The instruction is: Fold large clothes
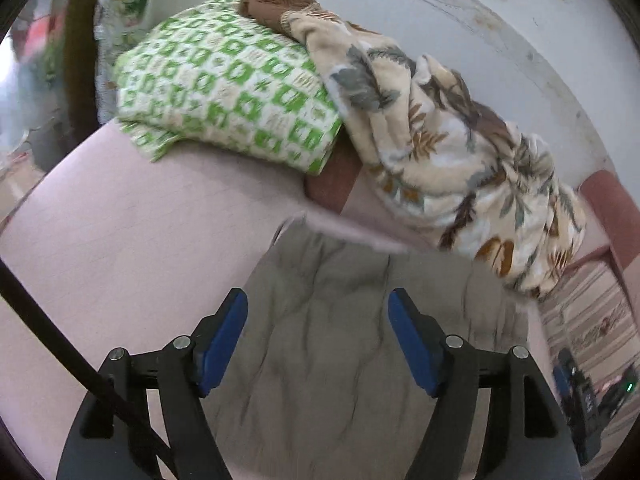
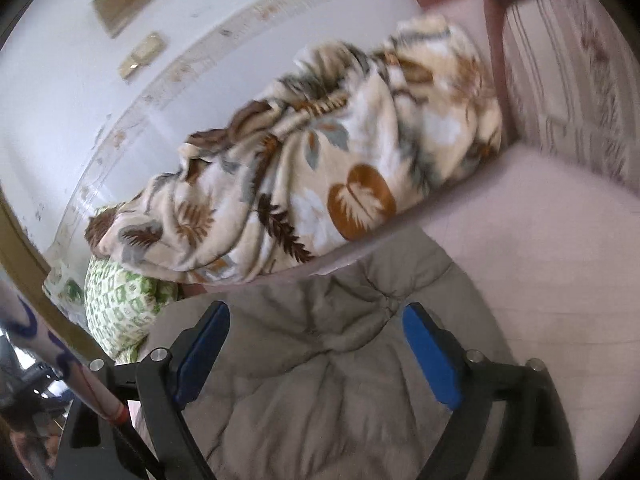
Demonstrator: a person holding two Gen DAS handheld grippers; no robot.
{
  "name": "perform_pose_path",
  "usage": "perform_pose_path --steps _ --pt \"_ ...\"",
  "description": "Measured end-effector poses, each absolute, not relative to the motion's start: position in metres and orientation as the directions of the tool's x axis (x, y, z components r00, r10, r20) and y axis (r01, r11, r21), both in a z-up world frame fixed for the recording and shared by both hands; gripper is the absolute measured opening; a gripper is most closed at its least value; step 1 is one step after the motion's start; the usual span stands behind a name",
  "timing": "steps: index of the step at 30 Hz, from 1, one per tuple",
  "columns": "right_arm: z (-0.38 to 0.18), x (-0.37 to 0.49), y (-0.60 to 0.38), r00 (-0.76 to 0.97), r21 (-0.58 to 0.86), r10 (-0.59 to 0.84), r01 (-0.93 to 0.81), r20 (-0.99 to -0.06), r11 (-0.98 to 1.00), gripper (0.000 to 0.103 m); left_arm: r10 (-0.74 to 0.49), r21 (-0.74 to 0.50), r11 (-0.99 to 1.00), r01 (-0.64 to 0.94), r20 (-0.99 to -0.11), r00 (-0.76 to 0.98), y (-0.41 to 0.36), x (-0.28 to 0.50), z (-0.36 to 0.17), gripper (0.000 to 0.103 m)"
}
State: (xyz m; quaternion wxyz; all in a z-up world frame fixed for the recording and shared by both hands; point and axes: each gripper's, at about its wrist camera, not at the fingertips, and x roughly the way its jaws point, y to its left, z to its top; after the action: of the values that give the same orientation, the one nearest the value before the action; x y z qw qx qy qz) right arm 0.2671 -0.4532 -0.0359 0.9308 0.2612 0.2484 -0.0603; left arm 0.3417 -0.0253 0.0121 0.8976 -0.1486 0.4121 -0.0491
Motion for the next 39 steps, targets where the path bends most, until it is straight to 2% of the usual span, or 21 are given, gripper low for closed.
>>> perform_pose_path --steps 3,4,6,8,12,15,18,23,28,34,36,39 --pt "-0.032 0.256 -0.424 0.849 0.391 0.037 0.204 -0.527 0.898 0.089 -0.176 -0.287 0.956 -0.061 -0.726 0.665 -0.019 0.290 0.001 0.073" --pt "-0.032 0.257 -0.412 0.834 0.363 0.043 0.193 -0.551 0.912 0.079 -0.165 -0.276 0.959 -0.063 -0.724 0.670 -0.018 0.272 -0.006 0.074" --pt "-0.034 0.263 -0.392 0.803 0.315 0.038 0.189 -0.594 0.930 0.049 -0.135 -0.255 0.963 -0.082 -0.727 0.673 -0.015 0.247 -0.024 0.074" --pt "-0.037 0.276 -0.370 0.781 0.298 0.067 0.156 -0.620 0.942 0.040 -0.111 -0.240 0.966 -0.096 -0.722 0.683 -0.011 0.238 -0.040 0.074" --pt "-0.037 0.311 -0.326 0.755 0.261 0.099 0.099 -0.648 0.960 0.040 -0.026 -0.146 0.982 -0.117 -0.728 0.685 -0.007 0.244 -0.062 0.074" --pt "-0.041 0.342 -0.302 0.736 0.237 0.096 0.089 -0.670 0.967 0.040 -0.032 -0.155 0.980 -0.122 -0.736 0.677 0.002 0.258 -0.078 0.074" --pt "-0.057 0.379 -0.288 0.707 0.152 0.017 0.128 -0.707 0.980 0.040 -0.017 -0.133 0.982 -0.130 -0.760 0.649 0.006 0.275 -0.089 0.074" --pt "-0.113 0.426 -0.302 0.614 0.113 -0.052 0.227 -0.788 0.967 0.043 -0.018 -0.138 0.980 -0.141 -0.773 0.634 0.010 0.289 -0.094 0.074" --pt "-0.140 0.437 -0.315 0.631 0.136 -0.063 0.263 -0.773 0.955 0.045 -0.024 -0.149 0.978 -0.148 -0.779 0.627 0.011 0.295 -0.096 0.074" --pt "-0.116 0.437 -0.311 0.599 0.110 -0.054 0.234 -0.799 0.966 0.046 0.007 -0.111 0.984 -0.142 -0.764 0.646 0.007 0.291 -0.092 0.074" --pt "-0.095 0.422 -0.316 0.646 0.148 -0.024 0.211 -0.763 0.966 0.046 0.007 -0.109 0.985 -0.137 -0.754 0.656 0.007 0.287 -0.088 0.074" --pt "-0.071 0.393 -0.330 0.698 0.124 -0.078 0.235 -0.712 0.964 0.053 0.009 -0.107 0.985 -0.134 -0.750 0.661 0.003 0.285 -0.087 0.074"
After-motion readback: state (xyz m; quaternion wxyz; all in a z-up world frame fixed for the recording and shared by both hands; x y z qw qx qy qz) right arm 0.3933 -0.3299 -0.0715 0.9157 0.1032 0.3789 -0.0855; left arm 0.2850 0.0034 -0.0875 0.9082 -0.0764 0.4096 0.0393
